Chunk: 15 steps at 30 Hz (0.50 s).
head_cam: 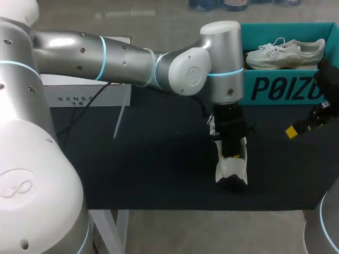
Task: Take the shoe out of the shoebox, open the shoe tongue, remove and reinsert the insole, then place the shoe into the shoebox
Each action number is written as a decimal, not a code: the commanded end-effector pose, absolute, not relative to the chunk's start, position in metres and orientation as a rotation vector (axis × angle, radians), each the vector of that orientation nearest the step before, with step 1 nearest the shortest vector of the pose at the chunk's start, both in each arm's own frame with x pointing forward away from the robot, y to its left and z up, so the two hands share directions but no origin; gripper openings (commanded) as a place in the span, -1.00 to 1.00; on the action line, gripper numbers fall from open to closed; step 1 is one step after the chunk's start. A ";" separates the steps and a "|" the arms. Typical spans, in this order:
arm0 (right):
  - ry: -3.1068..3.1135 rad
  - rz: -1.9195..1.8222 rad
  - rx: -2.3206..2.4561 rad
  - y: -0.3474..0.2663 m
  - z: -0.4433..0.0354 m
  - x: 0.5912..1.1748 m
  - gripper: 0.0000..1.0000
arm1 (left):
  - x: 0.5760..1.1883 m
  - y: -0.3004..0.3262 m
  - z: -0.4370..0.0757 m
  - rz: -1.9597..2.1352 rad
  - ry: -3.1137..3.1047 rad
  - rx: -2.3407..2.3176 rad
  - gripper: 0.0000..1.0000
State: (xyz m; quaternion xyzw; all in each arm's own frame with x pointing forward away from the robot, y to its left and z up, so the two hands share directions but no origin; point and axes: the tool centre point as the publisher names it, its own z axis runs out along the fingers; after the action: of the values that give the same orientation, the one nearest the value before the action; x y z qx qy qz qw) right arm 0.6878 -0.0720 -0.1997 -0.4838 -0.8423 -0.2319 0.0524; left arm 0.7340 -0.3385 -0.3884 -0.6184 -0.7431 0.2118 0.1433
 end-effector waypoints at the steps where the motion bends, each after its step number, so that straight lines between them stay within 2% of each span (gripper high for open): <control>1: -2.562 -0.707 -1.473 -0.072 -0.201 0.687 1.00 | 0.740 -0.347 -0.401 0.627 -2.135 -1.770 -1.00; 15: -2.562 -0.707 -1.473 -0.072 -0.201 0.687 1.00 | 0.747 -0.354 -0.374 0.500 -2.147 -1.845 -1.00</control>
State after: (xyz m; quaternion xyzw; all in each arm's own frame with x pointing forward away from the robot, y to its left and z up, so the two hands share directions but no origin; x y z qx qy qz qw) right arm 0.6878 -0.0721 -0.1997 -0.4838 -0.8423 -0.2319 0.0524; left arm 0.7485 -0.3522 -0.3809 -0.6337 -0.7399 0.1812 0.1348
